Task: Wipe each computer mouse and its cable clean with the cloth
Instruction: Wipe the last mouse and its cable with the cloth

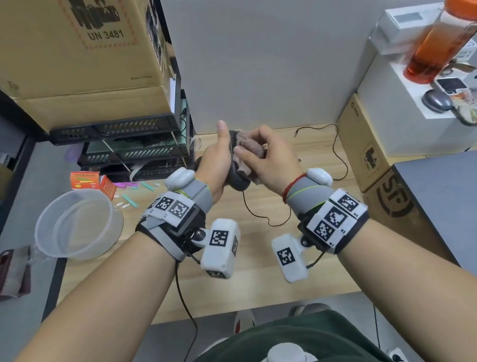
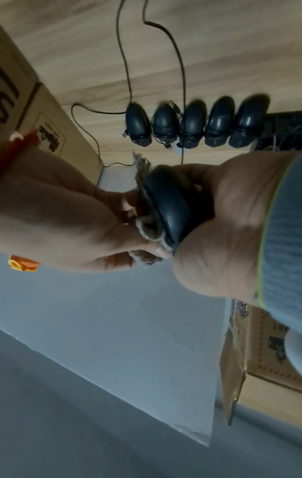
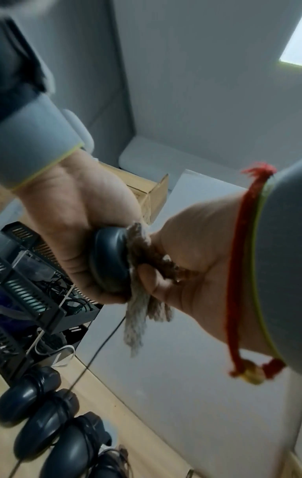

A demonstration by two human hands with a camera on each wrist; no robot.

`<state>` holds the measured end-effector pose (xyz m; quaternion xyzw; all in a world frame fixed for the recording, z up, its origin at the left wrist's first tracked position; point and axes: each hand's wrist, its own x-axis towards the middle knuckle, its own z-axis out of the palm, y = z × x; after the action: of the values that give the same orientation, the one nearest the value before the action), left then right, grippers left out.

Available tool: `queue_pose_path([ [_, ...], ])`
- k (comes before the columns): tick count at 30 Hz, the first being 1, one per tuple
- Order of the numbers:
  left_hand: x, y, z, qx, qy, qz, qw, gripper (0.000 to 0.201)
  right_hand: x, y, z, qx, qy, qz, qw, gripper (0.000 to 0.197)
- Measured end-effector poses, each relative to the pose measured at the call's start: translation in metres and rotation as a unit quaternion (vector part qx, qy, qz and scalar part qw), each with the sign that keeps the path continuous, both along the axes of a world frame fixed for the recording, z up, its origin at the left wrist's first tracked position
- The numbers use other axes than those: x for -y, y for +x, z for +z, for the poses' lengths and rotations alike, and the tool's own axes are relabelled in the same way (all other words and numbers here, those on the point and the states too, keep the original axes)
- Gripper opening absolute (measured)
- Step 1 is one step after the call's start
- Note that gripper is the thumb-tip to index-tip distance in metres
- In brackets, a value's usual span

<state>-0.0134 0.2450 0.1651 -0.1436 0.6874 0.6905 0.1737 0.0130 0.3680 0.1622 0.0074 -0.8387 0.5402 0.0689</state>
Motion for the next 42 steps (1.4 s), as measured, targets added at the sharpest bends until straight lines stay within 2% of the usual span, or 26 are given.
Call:
queue_pose_path([
  [3,0.012,-0.008,-0.002,0.029,0.054,0.071,0.996,0.073,0.004,0.013,-0.005,-0.049,0.047,0.099,0.993,0.018],
  [5,0.018,-0.012,-0.004,0.044,0.074,0.07,0.994,0.07,0.003,0.017,-0.004,-0.049,0.069,0.146,0.986,0.017],
  [6,0.019,-0.01,-0.004,0.048,0.07,0.055,0.995,0.068,0.002,0.014,-0.003,-0.039,0.068,0.139,0.987,0.016],
  [8,0.014,-0.003,0.0,0.052,0.075,0.011,0.996,0.068,0.001,0.001,0.002,-0.012,0.025,0.072,0.997,0.015],
  [10,0.006,0.005,0.003,0.051,0.1,-0.027,0.993,0.065,-0.002,-0.014,0.004,-0.036,0.01,-0.011,0.999,0.013],
  [12,0.0,0.009,0.005,0.051,0.132,-0.025,0.99,0.059,-0.003,-0.018,0.007,-0.065,0.03,-0.045,0.996,0.013],
  [15,0.004,0.005,0.008,0.05,0.154,0.004,0.987,0.053,0.004,-0.003,0.007,-0.091,0.051,0.01,0.994,0.024],
  [18,0.018,-0.004,0.004,0.082,0.14,-0.01,0.987,0.073,0.008,0.013,0.001,-0.085,0.058,0.103,0.989,0.027],
  [20,0.024,-0.004,0.002,0.086,0.141,-0.021,0.986,0.074,0.005,0.011,0.001,-0.073,0.057,0.122,0.988,0.026],
  [24,0.014,0.006,-0.002,0.077,0.116,-0.037,0.99,0.062,-0.001,-0.013,0.009,-0.045,0.025,0.007,0.999,0.022],
  [26,0.01,0.007,0.001,0.073,0.11,-0.028,0.991,0.06,0.0,-0.018,0.01,-0.045,0.041,-0.016,0.998,0.021],
  [28,0.011,0.005,0.006,0.071,0.129,-0.01,0.989,0.052,0.009,-0.008,0.01,-0.067,0.047,0.015,0.997,0.022],
  [30,0.017,-0.001,0.005,0.091,0.144,0.002,0.985,0.057,0.016,0.008,0.011,-0.093,0.062,0.075,0.991,0.024],
  [32,0.026,-0.008,0.004,0.107,0.128,0.026,0.986,0.064,0.014,0.02,0.011,-0.077,0.049,0.144,0.985,0.022],
  [34,0.032,-0.012,0.0,0.118,0.147,0.057,0.98,0.068,0.006,0.02,0.011,-0.037,0.031,0.196,0.979,0.022],
  [37,0.029,-0.008,0.005,0.123,0.127,0.052,0.983,0.066,-0.003,0.005,0.01,-0.038,0.069,0.152,0.985,0.024],
  [40,0.019,-0.004,0.004,0.121,0.106,0.006,0.987,0.058,-0.003,-0.011,0.011,-0.049,0.059,0.039,0.996,0.022],
  [42,0.016,-0.003,0.005,0.106,0.104,0.004,0.989,0.051,0.004,-0.01,0.012,-0.068,0.047,0.023,0.996,0.023],
])
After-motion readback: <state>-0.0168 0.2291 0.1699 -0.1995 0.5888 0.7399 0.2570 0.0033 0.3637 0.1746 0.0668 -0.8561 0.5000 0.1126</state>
